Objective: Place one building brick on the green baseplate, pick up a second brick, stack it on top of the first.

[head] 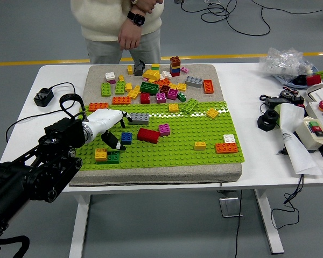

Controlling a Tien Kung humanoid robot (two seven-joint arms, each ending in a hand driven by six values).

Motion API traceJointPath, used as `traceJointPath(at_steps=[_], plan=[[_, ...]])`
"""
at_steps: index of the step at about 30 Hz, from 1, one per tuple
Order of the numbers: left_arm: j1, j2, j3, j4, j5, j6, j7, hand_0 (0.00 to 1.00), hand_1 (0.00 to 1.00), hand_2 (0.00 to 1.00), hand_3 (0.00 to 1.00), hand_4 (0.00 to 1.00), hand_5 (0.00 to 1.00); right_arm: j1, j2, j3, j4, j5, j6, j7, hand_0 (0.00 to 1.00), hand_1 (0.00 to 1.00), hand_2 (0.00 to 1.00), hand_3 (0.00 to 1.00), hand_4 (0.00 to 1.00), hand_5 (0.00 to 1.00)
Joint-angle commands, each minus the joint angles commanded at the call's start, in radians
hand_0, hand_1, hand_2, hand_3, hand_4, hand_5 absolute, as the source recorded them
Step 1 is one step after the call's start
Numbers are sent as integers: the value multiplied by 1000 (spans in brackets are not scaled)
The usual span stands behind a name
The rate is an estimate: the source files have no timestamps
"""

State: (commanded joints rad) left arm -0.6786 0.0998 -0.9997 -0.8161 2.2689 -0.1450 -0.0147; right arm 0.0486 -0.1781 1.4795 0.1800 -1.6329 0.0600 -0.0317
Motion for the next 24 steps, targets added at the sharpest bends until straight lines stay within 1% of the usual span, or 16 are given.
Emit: traceJointPath(at_steps=[1,2,7,8,13,14,19,20,24], plan=[[-1,-1,2,4,0,4,-1,892,743,634,752,998,166,0,0,0,0,0,0,0,765,705,737,747,998,630],[-3,-2,4,7,0,10,-2,884,738,615,722,993,150,0,0,0,0,0,0,0,765,703,737,747,998,630],[-7,-4,12,10,0,21,-2,884,738,615,722,993,150,0,0,1,0,0,0,0,765,703,737,747,998,630],[-7,-4,12,11,0,21,-2,876,730,594,686,957,121,1,0,1,0,0,0,0,765,704,737,747,998,630],[-12,-5,23,16,-2,23,-1,876,730,594,686,957,121,2,-1,1,0,0,0,0,765,704,737,747,998,630],[-12,-5,26,17,-4,23,-1,874,727,579,643,926,101,2,-1,0,0,-1,0,0,765,703,738,747,998,629],[-14,-6,35,24,-8,26,-2,874,727,579,643,926,101,1,0,0,0,-3,1,0,765,703,738,747,998,629],[-15,-6,37,27,-10,27,-2,870,722,569,623,906,81,1,0,0,0,-3,1,0,765,705,738,747,998,630],[-17,-8,44,39,-18,34,-3,870,722,569,623,906,81,1,0,-2,0,-3,1,1,765,705,738,747,998,630]])
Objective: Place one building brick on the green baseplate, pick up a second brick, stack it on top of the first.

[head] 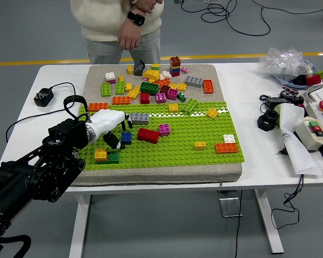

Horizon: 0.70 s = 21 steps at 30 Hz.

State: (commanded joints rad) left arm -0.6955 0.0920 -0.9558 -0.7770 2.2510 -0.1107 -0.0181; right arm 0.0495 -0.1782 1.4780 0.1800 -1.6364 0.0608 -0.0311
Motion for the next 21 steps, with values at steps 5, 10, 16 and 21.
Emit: traceJointPath(at_steps=[5,10,16,21], plan=[[-4,-4,8,14,-7,6,-1,865,721,561,610,884,66,-1,0,-1,0,-1,0,0,766,703,738,748,998,630],[-8,-6,15,20,-14,12,0,858,716,554,586,853,42,0,0,-1,0,-2,1,0,765,703,738,748,998,629],[-9,-6,20,25,-23,17,0,851,711,545,565,826,32,-1,1,0,0,-3,1,0,766,704,737,748,998,630],[-11,-5,24,28,-29,21,0,836,624,533,524,704,2,0,1,0,0,-4,1,0,765,704,738,748,998,630]])
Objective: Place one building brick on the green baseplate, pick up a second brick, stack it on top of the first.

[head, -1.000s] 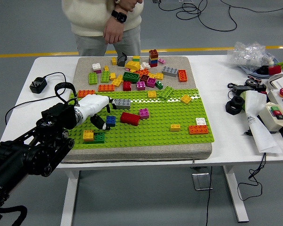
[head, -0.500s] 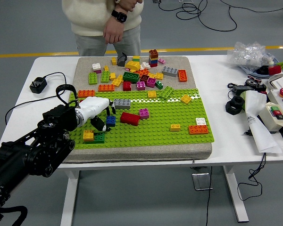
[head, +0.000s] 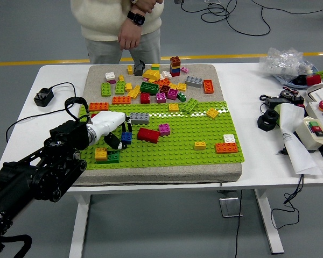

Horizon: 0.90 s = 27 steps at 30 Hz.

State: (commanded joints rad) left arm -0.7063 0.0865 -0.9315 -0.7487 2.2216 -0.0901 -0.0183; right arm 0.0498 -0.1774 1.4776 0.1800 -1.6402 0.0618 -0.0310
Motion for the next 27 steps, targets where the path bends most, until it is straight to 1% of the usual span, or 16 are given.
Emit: traceJointPath(at_steps=[4,5,10,16,18,22,27], plan=[[-2,1,-1,0,-11,0,-1,836,624,533,524,704,2,0,0,0,0,1,0,0,765,704,738,748,998,630],[-4,2,-2,0,-13,-3,-1,819,589,536,525,696,2,-1,0,1,0,0,0,0,766,704,738,748,998,629],[-7,4,-4,-4,-18,-12,-1,819,589,536,525,696,2,-1,0,1,0,-1,0,0,766,704,738,748,998,629],[-8,2,-1,0,-20,-12,0,816,583,538,528,690,3,0,0,0,0,2,0,0,766,704,738,748,998,630],[-6,4,-4,-6,-19,-14,1,805,571,538,527,674,5,0,0,1,0,3,-1,0,765,704,739,748,998,630],[2,14,-22,-33,-14,-26,5,805,571,538,527,674,5,-1,0,3,0,4,0,0,765,704,739,748,998,630],[17,31,-50,-85,-8,-50,14,796,569,537,526,662,2,-5,0,7,0,6,-1,0,766,704,738,748,998,630]])
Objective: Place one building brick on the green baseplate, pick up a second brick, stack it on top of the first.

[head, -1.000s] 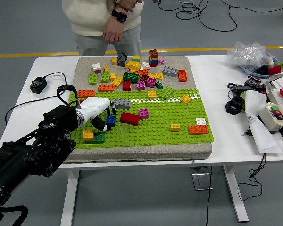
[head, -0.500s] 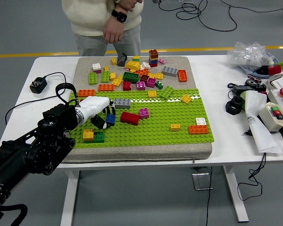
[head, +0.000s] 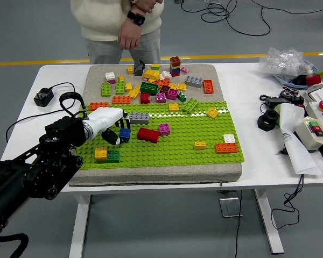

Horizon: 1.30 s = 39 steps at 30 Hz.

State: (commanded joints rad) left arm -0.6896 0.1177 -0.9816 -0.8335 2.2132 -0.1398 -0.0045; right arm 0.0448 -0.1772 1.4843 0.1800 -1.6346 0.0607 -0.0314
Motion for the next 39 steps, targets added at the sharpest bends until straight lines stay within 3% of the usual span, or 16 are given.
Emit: traceJointPath(at_steps=[12,19,26,39], plan=[[62,46,-65,-163,-14,-60,34,786,566,541,532,645,2,-4,-3,10,0,3,-2,0,766,704,738,748,998,630],[143,78,-95,-313,-20,-88,72,785,567,545,535,655,2,-6,-6,18,0,-2,-1,0,766,705,738,748,998,630],[210,98,-102,-399,-20,-99,90,785,567,546,534,658,4,-10,-6,25,0,-7,0,0,766,705,738,748,998,631],[264,106,-111,-421,-12,-101,99,782,564,544,534,654,4,-13,-5,26,0,-10,0,-1,766,704,739,747,998,630]])
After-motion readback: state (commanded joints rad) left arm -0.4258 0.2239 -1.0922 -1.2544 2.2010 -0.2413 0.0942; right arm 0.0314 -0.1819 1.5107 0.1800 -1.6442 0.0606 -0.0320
